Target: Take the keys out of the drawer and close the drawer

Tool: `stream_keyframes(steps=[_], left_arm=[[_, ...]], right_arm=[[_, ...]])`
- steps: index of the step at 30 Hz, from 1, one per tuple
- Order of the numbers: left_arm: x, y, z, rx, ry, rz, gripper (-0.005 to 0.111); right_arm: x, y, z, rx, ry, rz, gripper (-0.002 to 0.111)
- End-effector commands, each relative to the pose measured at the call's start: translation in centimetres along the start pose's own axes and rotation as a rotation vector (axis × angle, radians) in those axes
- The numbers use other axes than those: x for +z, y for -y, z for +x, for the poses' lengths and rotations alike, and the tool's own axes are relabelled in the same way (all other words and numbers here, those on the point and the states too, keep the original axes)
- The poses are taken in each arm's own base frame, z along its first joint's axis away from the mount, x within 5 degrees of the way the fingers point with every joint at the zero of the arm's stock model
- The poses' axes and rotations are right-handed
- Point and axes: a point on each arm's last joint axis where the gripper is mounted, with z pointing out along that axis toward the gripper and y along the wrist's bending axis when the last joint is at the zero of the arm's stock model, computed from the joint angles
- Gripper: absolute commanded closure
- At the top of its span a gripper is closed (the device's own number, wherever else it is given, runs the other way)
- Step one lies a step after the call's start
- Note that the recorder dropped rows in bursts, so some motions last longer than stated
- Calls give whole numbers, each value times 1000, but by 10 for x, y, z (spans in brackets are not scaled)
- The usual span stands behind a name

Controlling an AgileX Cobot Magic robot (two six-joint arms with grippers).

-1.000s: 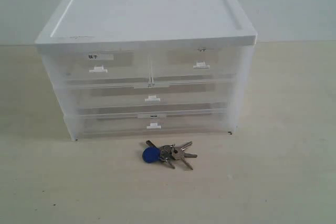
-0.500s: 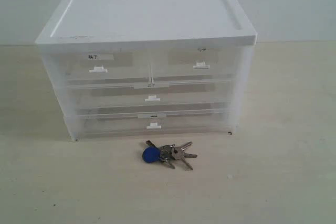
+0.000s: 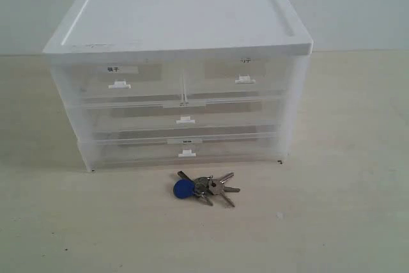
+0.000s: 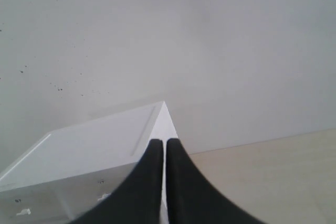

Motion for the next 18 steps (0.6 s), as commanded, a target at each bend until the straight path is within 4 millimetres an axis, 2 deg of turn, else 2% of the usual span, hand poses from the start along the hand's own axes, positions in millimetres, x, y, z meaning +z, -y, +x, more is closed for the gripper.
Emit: stream_keyframes(steps=[1, 18], left_arm=[[0, 4, 0, -42, 11, 53, 102], [0, 7, -1, -43, 23, 105, 102]], right_arm=[[-1, 0, -1, -4, 10, -3, 108], [-1, 0, -2, -4, 15, -7, 108]])
